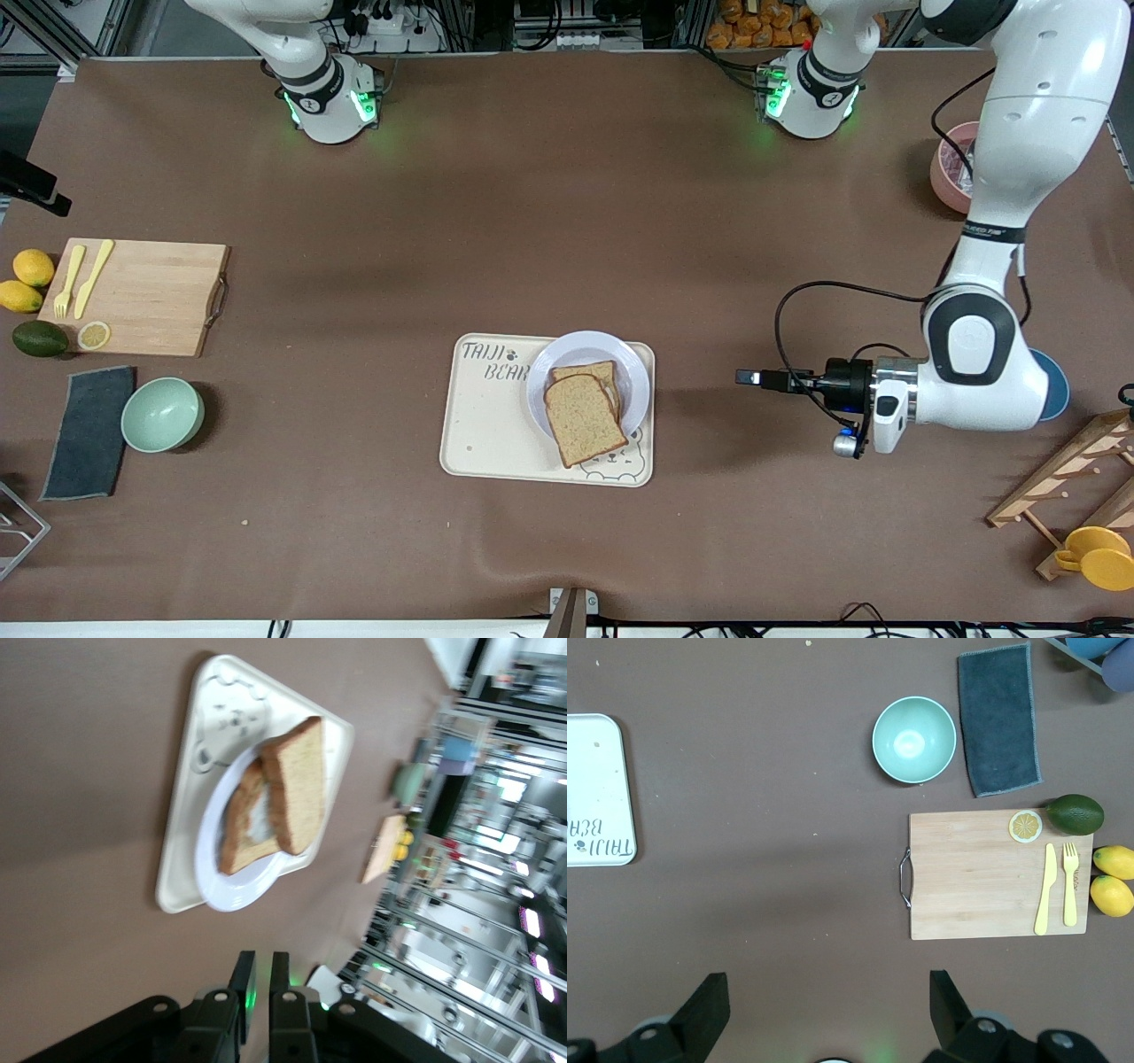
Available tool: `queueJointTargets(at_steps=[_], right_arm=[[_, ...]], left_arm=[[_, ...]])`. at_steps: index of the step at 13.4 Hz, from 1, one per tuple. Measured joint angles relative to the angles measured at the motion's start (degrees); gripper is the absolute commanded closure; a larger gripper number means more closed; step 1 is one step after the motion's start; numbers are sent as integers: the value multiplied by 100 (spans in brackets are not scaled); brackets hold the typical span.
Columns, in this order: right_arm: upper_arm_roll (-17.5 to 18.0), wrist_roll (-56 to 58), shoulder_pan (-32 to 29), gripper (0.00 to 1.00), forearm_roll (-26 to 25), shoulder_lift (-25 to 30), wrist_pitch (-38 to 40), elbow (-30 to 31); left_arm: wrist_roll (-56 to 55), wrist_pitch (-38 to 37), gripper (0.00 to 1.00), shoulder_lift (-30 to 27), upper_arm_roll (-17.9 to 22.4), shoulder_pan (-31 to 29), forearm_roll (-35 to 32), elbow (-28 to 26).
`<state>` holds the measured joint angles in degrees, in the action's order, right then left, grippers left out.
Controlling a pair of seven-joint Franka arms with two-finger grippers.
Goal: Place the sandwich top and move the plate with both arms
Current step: 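Open the left gripper and draw it back from the plate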
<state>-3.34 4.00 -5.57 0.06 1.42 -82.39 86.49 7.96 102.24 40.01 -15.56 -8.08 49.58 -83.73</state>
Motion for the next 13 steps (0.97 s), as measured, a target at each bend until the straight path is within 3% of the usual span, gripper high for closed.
queueJointTargets(at_steps=[5, 13], right_arm=[[1, 0, 0, 0, 0, -2, 0, 0], [5, 0, 1, 0, 0, -32, 0, 0]], left_arm=[[-1054, -115, 87, -567, -35, 83, -1301, 113], [-1814, -1307, 85, -1745, -82, 101, -3609, 131]])
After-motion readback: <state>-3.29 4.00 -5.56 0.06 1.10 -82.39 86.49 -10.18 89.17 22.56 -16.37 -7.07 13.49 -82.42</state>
